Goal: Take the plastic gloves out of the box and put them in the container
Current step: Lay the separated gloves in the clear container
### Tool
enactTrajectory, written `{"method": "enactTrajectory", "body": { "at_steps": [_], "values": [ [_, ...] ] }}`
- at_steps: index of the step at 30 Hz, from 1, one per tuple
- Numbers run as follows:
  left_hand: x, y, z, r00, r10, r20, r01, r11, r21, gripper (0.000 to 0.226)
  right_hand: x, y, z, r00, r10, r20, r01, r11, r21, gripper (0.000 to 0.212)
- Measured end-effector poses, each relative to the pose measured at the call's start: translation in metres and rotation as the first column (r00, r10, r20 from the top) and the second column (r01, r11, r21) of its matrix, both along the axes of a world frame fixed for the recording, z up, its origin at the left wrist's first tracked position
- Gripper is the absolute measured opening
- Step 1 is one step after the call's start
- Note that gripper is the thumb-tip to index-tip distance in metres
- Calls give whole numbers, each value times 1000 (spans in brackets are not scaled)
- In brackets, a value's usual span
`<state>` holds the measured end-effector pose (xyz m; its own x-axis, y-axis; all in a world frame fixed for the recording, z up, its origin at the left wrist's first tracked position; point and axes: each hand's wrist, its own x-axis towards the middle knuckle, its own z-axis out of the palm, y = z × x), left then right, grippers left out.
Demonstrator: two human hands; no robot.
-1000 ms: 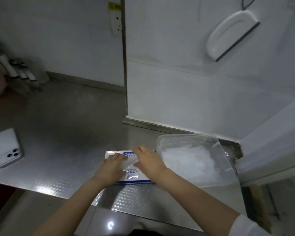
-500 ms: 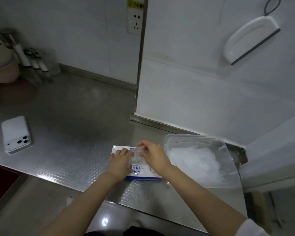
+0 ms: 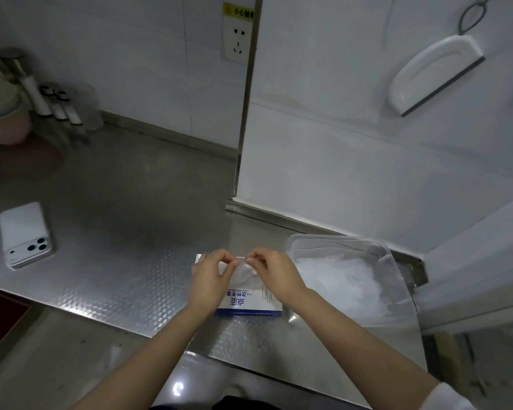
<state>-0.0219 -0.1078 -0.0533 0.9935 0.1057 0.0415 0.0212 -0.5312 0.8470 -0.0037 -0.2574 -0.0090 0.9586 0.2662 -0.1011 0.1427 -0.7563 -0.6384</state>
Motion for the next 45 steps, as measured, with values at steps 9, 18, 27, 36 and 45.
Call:
{"method": "enactTrajectory", "body": {
  "at_steps": [9,18,27,36,45],
  "values": [
    [-7,9,14,996,56,-62,-64,989,-135,15,8,-15,3,986,-129,102,150,960,-237,25],
    [-8,5,22,997,-68,45,72,993,-96,21,-10,16,6,982,164,93,-156,983,-95,24],
    [-7,6,3,945,-263,-193,293,945,149,33,-9,7,7,984,143,103,-112,958,-263,20],
    [0,-6,-13,931,-197,-307,299,894,334,38,-21,-16,29,983,147,108,-126,976,-176,12],
    [0,-12,-18,931,-216,-296,339,812,475,31,-10,-29,27,968,-214,130,192,968,162,30]
  ]
}}
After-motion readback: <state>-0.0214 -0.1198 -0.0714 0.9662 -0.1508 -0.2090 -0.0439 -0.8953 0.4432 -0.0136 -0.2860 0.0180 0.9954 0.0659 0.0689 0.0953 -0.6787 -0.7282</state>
